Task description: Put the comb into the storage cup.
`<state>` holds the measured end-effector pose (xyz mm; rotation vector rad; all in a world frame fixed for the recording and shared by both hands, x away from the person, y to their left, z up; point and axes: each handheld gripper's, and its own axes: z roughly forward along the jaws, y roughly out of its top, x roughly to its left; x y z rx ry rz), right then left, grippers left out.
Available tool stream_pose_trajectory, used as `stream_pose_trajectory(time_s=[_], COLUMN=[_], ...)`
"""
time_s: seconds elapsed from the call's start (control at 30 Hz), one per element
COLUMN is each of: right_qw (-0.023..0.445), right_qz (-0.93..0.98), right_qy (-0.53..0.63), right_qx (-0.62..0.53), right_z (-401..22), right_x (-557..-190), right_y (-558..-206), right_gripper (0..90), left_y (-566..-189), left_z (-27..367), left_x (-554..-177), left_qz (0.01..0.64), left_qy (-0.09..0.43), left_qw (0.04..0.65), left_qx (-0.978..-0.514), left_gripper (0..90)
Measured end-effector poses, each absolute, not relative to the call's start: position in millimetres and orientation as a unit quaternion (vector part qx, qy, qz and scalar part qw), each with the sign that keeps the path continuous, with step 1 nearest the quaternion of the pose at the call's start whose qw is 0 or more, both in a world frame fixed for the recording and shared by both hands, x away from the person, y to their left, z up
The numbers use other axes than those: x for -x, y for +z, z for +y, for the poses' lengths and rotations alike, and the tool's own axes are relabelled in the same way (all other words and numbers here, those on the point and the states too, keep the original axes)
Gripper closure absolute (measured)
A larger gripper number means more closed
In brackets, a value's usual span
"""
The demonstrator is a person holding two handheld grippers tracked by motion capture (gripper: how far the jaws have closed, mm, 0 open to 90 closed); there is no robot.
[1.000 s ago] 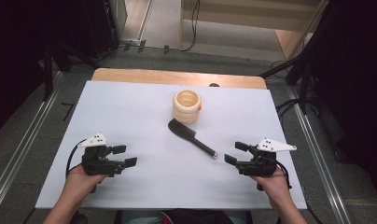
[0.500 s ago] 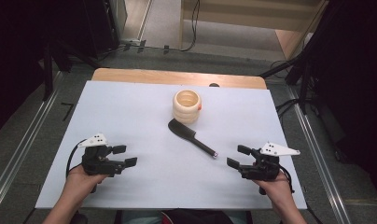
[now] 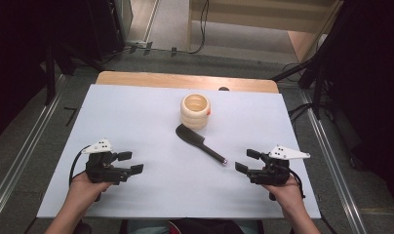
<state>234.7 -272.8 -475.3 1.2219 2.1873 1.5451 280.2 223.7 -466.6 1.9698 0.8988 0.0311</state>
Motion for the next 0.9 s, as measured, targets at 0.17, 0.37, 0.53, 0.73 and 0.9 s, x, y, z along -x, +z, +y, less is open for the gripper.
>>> stream_pose_trajectory(time_s=[0.17,0.37,0.53,0.73,0.9], right_qw=[0.103,0.107,0.109,0.109,0.107], right_qz=[0.739,0.741,0.742,0.743,0.746], right_qy=[0.521,0.517,0.517,0.517,0.515], right_qx=[-0.415,-0.415,-0.412,-0.411,-0.408], right_z=[-272,-268,-264,-259,-251], right_x=[-243,-250,-257,-267,-276], right_y=[-471,-469,-468,-466,-465], right_gripper=[22.3,22.1,22.1,22.2,22.1], left_y=[-467,-467,-467,-467,-467], left_z=[223,223,223,223,224], left_x=[-280,-280,-280,-280,-281], left_qz=[0.366,0.367,0.367,0.367,0.366], left_qy=[0.013,0.012,0.012,0.012,0.012], left_qw=[0.469,0.468,0.469,0.469,0.468], left_qx=[-0.804,-0.804,-0.803,-0.804,-0.804], left_gripper=[23.5,23.5,23.5,23.5,23.5])
